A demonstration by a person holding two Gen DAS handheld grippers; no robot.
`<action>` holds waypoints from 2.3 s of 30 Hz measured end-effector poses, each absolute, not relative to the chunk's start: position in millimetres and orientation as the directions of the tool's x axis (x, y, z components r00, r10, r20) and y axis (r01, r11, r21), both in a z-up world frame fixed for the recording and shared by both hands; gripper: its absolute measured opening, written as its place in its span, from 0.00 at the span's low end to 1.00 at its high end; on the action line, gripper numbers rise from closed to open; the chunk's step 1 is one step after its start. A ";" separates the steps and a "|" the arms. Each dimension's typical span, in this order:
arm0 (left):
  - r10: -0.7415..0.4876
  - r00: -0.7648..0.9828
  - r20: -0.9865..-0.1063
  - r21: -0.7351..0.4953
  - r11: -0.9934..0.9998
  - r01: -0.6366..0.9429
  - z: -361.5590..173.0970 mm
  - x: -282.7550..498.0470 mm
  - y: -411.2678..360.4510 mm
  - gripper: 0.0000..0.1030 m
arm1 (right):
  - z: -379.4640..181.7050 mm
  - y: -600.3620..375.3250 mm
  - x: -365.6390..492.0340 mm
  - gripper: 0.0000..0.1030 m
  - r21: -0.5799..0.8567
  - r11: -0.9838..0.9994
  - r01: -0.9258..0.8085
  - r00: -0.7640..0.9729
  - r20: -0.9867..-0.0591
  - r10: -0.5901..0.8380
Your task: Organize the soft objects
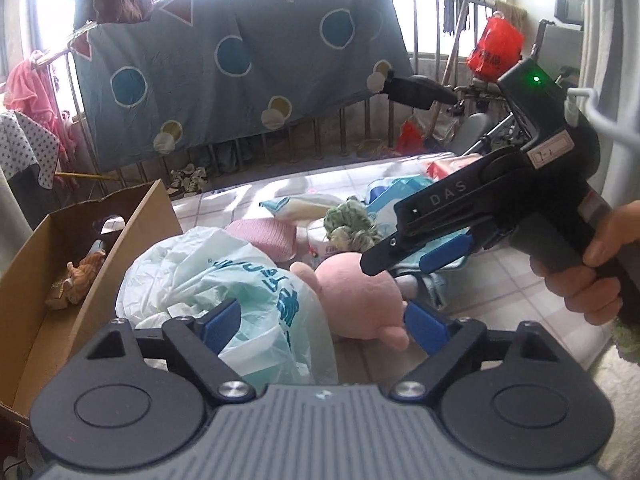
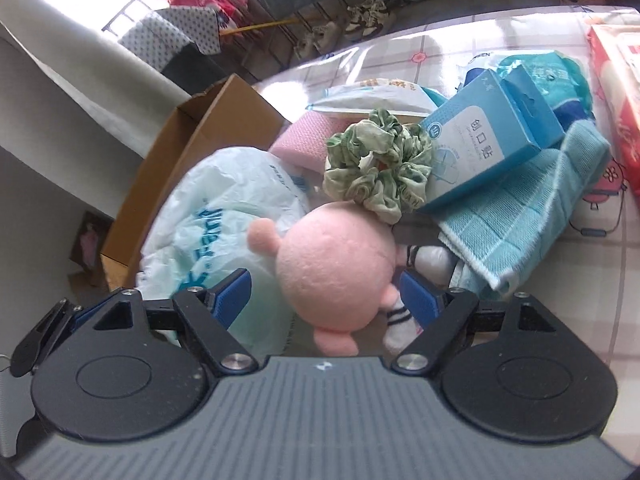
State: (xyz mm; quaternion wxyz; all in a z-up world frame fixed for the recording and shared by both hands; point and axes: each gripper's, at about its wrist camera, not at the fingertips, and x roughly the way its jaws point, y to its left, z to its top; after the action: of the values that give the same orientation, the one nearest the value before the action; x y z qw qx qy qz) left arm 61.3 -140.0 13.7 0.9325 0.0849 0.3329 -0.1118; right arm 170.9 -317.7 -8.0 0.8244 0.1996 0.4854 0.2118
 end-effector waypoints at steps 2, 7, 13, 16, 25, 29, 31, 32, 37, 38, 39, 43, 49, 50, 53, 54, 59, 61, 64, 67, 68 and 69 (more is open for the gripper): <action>-0.145 0.746 -0.650 0.080 0.963 0.257 9.9 66.3 -137.2 0.85 | -14.3 -313.3 179.0 0.80 0.516 0.843 -0.152 0.424 -0.737 0.527; -0.133 0.738 -0.661 0.084 0.965 0.249 6.0 70.8 -132.7 0.79 | -26.7 -307.1 191.4 0.80 0.490 0.859 -0.152 0.389 -0.769 0.507; -0.140 0.734 -0.665 0.075 0.965 0.252 4.7 72.8 -135.0 0.71 | -29.9 -297.1 197.6 0.82 0.490 0.856 -0.166 0.367 -0.775 0.514; -0.142 0.733 -0.666 0.070 0.966 0.251 4.4 73.3 -135.5 0.68 | -30.4 -291.9 199.8 0.83 0.488 0.856 -0.171 0.355 -0.780 0.515; -0.147 0.730 -0.667 0.060 0.967 0.249 2.7 74.2 -135.1 0.68 | -37.3 -287.4 199.1 0.79 0.507 0.846 -0.169 0.345 -0.773 0.532; -0.153 0.734 -0.661 0.051 0.968 0.248 4.2 71.7 -132.6 0.68 | -36.5 -291.6 196.6 0.70 0.531 0.833 -0.153 0.360 -0.756 0.548; -0.157 0.738 -0.656 0.045 0.968 0.246 5.4 69.2 -130.9 0.68 | -36.7 -297.3 194.7 0.68 0.544 0.828 -0.135 0.369 -0.748 0.551; -0.160 0.740 -0.653 0.041 0.969 0.246 6.4 67.4 -129.9 0.68 | -36.9 -300.5 194.0 0.67 0.555 0.823 -0.124 0.372 -0.743 0.557; -0.191 0.755 -0.627 0.017 0.966 0.258 15.3 53.6 -120.9 0.68 | -36.4 -322.5 185.5 0.65 0.642 0.765 -0.058 0.390 -0.691 0.609; -0.197 0.758 -0.622 0.013 0.965 0.262 17.3 50.2 -119.7 0.68 | -35.6 -326.8 182.2 0.65 0.659 0.750 -0.047 0.395 -0.678 0.620; -0.205 0.759 -0.618 0.009 0.964 0.267 19.3 46.6 -118.7 0.68 | -34.6 -331.3 178.2 0.65 0.677 0.735 -0.038 0.399 -0.664 0.632; -0.262 0.749 -0.608 -0.019 0.948 0.316 23.3 33.2 -118.1 0.68 | -32.8 -350.1 158.7 0.65 0.752 0.659 -0.008 0.413 -0.598 0.687; -0.370 0.687 -0.625 -0.058 0.900 0.432 21.2 18.1 -133.5 0.70 | -54.8 -371.2 129.4 0.65 0.871 0.484 0.081 0.384 -0.475 0.791; -0.383 0.676 -0.630 -0.060 0.891 0.449 19.7 17.7 -138.4 0.71 | -61.0 -373.3 126.1 0.66 0.878 0.467 0.102 0.375 -0.469 0.800; -0.401 0.638 -0.658 -0.067 0.874 0.481 11.5 20.8 -154.2 0.71 | -75.1 -379.0 119.3 0.68 0.868 0.475 0.148 0.369 -0.494 0.787; -0.404 0.623 -0.670 -0.073 0.871 0.485 7.3 23.1 -157.9 0.71 | -78.3 -380.8 117.8 0.68 0.867 0.473 0.155 0.374 -0.495 0.785; -0.418 0.544 -0.728 -0.147 0.869 0.472 -15.0 41.5 -171.8 0.71 | -83.7 -388.1 113.1 0.68 0.847 0.506 0.163 0.405 -0.526 0.748; -0.419 0.524 -0.741 -0.174 0.874 0.453 -21.8 51.3 -173.1 0.71 | -86.2 -391.8 113.2 0.68 0.841 0.515 0.165 0.411 -0.533 0.739; -0.386 0.521 -0.761 -0.170 0.895 0.413 -29.2 62.7 -176.4 0.71 | -89.6 -394.4 115.4 0.68 0.841 0.514 0.166 0.421 -0.532 0.735; -0.344 0.531 -0.774 -0.140 0.911 0.388 -32.9 69.8 -177.3 0.72 | -89.9 -399.5 113.1 0.68 0.850 0.505 0.149 0.429 -0.515 0.742; -0.339 0.531 -0.776 -0.134 0.912 0.387 -32.7 68.6 -177.5 0.72 | -89.5 -400.8 112.2 0.68 0.856 0.499 0.138 0.431 -0.505 0.748; -0.336 0.531 -0.778 -0.129 0.913 0.388 -32.8 66.9 -177.5 0.71 | -88.2 -399.6 112.2 0.68 0.861 0.492 0.124 0.429 -0.494 0.756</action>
State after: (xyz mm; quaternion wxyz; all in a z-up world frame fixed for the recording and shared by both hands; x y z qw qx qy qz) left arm 66.9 -177.5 -32.8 0.8745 0.0296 0.4377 -0.2068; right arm 112.2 -399.6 -88.2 0.7139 0.4526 0.4863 0.2211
